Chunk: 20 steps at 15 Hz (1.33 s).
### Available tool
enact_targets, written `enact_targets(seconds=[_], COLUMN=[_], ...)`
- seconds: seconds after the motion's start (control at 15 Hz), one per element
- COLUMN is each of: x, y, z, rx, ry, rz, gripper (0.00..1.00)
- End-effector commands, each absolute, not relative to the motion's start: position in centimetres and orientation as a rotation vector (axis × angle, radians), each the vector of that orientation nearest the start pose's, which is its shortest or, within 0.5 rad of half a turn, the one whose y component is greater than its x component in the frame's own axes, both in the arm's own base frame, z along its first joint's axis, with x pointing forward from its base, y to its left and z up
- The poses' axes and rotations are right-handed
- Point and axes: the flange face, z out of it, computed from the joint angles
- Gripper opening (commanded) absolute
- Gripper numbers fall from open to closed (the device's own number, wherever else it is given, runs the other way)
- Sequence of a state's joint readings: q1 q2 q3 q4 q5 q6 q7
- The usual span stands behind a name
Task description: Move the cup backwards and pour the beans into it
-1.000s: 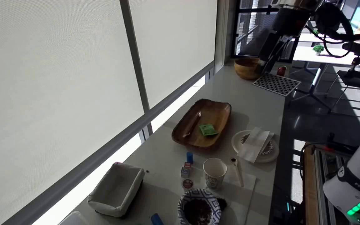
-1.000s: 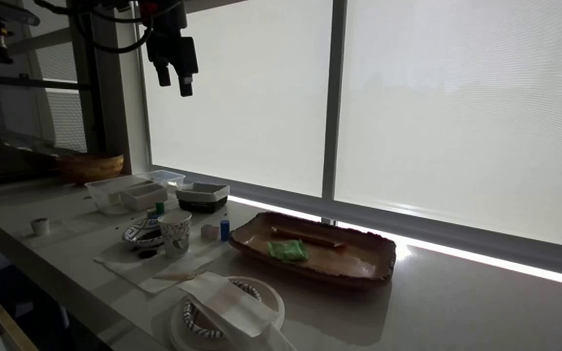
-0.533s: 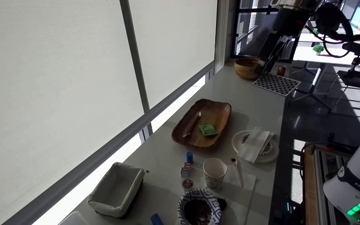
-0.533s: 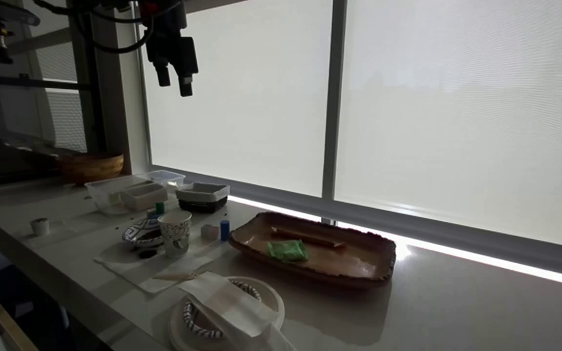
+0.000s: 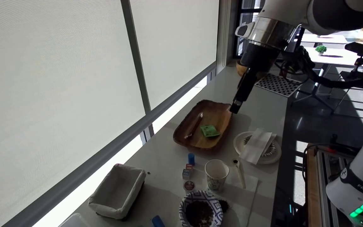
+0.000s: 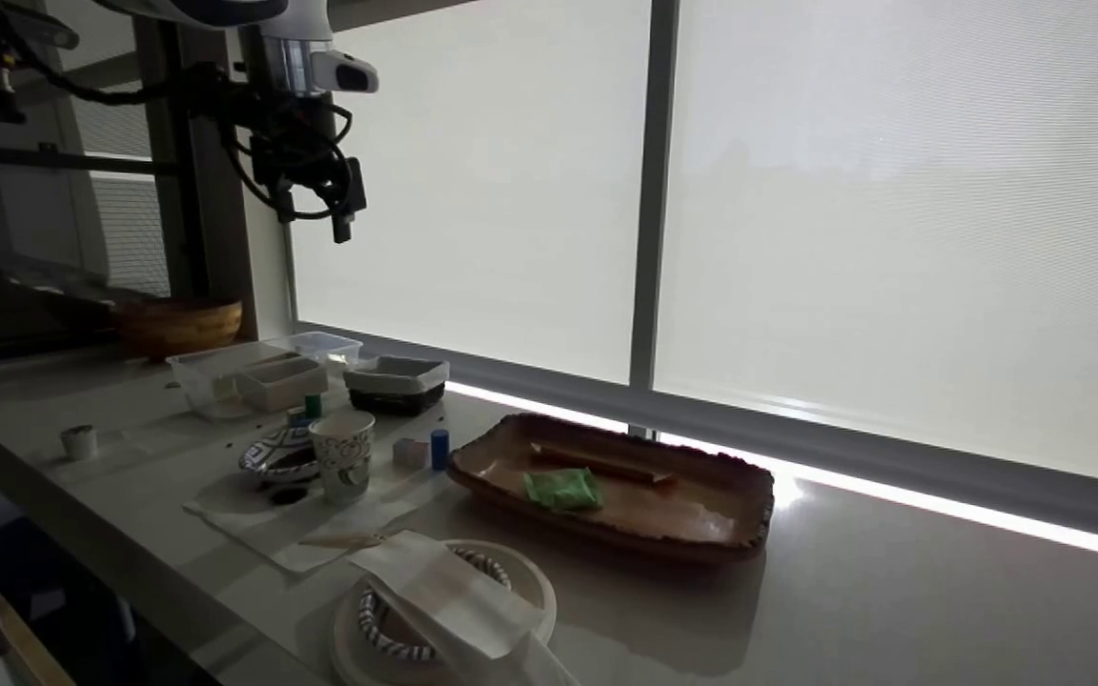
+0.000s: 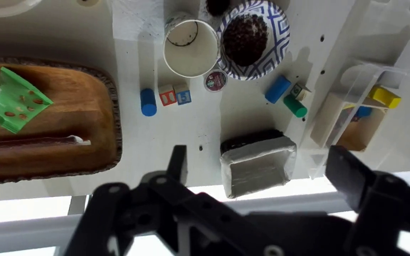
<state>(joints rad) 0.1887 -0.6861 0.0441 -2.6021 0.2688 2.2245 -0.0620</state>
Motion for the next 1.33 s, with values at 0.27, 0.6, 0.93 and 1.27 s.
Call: enact_targets(seconds=[0.27,0.6,0.93,1.27], x=[37.1,39.0,41.8,44.1], y=[11.6,11.8,12.8,13.6], z=[46.2,42.3,35.8,31.0], rx=[-2.943,-2.892,-2.990,-3.060], ry=[-0.319,-0.317,-0.436,-0.583], rz=[-0.287,-0.203,-0.227,-0.217], gripper=[1.00,1.00,1.00,1.00])
